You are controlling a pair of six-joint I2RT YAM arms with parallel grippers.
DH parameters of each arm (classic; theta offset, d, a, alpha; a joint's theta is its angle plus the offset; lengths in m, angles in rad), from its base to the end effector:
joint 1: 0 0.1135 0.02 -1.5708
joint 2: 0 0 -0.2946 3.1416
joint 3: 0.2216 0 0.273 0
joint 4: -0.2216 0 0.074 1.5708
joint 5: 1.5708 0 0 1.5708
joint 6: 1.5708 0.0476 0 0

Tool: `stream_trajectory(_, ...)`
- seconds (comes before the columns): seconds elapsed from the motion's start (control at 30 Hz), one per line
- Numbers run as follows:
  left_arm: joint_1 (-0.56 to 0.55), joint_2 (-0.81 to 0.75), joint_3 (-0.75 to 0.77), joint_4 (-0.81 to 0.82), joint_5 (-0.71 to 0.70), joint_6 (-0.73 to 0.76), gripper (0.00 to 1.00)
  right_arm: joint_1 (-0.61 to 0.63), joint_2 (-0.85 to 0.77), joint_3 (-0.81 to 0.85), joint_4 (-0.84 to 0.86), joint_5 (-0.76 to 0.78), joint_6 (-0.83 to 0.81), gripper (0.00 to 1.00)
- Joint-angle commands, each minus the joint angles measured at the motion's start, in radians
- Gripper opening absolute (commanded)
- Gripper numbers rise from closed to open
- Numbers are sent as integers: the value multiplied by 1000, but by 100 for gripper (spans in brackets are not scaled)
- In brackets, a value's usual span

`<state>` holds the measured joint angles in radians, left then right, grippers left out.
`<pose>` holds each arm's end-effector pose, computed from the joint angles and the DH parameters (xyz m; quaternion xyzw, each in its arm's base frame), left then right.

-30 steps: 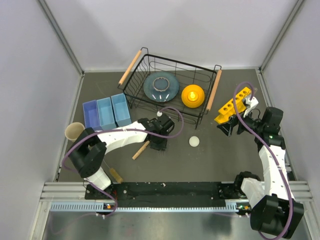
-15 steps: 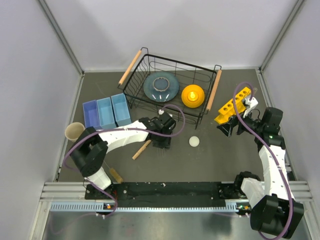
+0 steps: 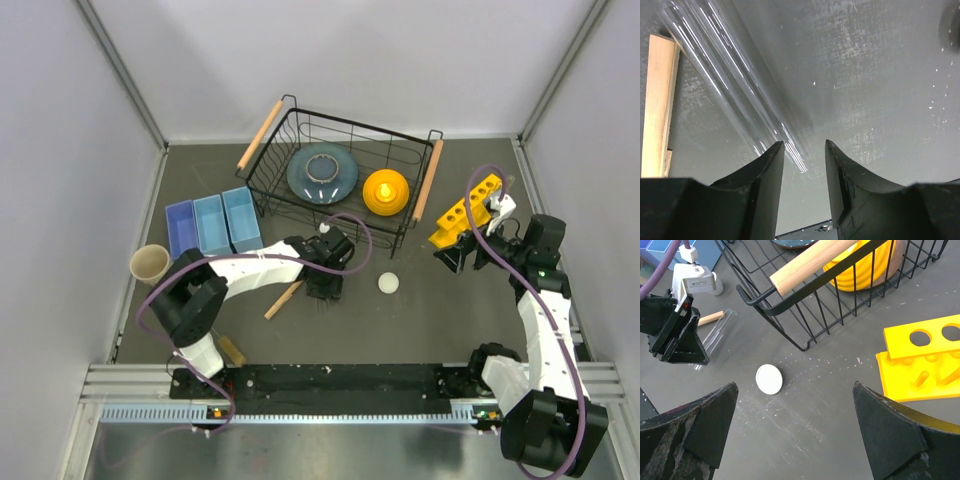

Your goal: Organize the chemistry lab equipment

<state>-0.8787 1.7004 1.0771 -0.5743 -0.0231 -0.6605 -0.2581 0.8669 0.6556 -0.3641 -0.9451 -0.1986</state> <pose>0.2265 -0.2716 0.1857 0.1049 0.9770 -0.1209 0.1411 0.1914 -0.0106 0.2855 -0.1939 0.7885 0.2933 0.5046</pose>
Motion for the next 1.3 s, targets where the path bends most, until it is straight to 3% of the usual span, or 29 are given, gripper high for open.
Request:
stream_trajectory(0.0,-3,16,24,33,-11,-8,44,-6,1,19,17,-24,-22,99)
stream_trajectory(0.7,-31,116,66,56,18,7,44,-4,-2,22,13,-27,-25,99)
stream_trajectory(1.07,-52,128,76,50,11,15,27,-4,-2,24,8,-34,-24,99)
stream_trajectory(1.27,-71,104,63,57,18,35,22,-4,0,24,5,-37,-24,99)
